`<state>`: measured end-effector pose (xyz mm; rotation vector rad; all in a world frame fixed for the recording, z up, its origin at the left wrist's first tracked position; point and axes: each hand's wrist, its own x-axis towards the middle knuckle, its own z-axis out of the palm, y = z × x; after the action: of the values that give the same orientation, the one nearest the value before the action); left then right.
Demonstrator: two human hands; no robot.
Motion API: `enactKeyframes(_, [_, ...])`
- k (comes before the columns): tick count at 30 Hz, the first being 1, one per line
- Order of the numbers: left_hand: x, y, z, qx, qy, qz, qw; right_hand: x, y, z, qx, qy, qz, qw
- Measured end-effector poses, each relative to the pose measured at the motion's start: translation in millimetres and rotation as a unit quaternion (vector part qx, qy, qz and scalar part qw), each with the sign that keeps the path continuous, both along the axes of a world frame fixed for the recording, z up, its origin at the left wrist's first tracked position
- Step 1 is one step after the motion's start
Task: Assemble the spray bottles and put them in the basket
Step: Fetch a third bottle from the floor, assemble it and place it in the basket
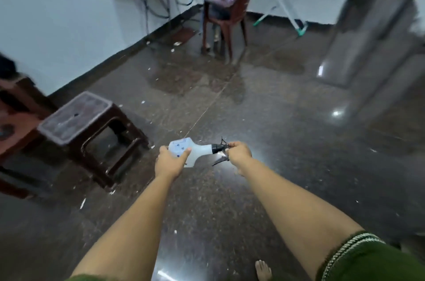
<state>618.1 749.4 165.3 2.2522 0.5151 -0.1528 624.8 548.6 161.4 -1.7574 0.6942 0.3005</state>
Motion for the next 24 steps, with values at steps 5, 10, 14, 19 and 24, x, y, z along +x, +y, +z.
enactKeyframes(5, [5,-65,5,-0.026,0.010,-0.104,0.994,-42,-68,20,-0.090,-0.008,-0.046,0.995])
enactKeyframes(10, [-5,-161,3,-0.036,0.041,-0.240,0.969,-102,-153,26,-0.116,0.005,-0.149,0.982])
enactKeyframes(14, [-36,-246,8,-0.033,0.051,-0.340,0.938,-168,-216,26,-0.085,0.024,-0.273,0.958])
enactKeyframes(19, [-99,-355,17,-0.022,0.074,-0.458,0.886,-268,-289,25,-0.061,0.021,-0.423,0.904])
enactKeyframes(24, [-199,-468,22,-0.021,0.080,-0.563,0.822,-393,-361,30,-0.070,0.036,-0.506,0.859])
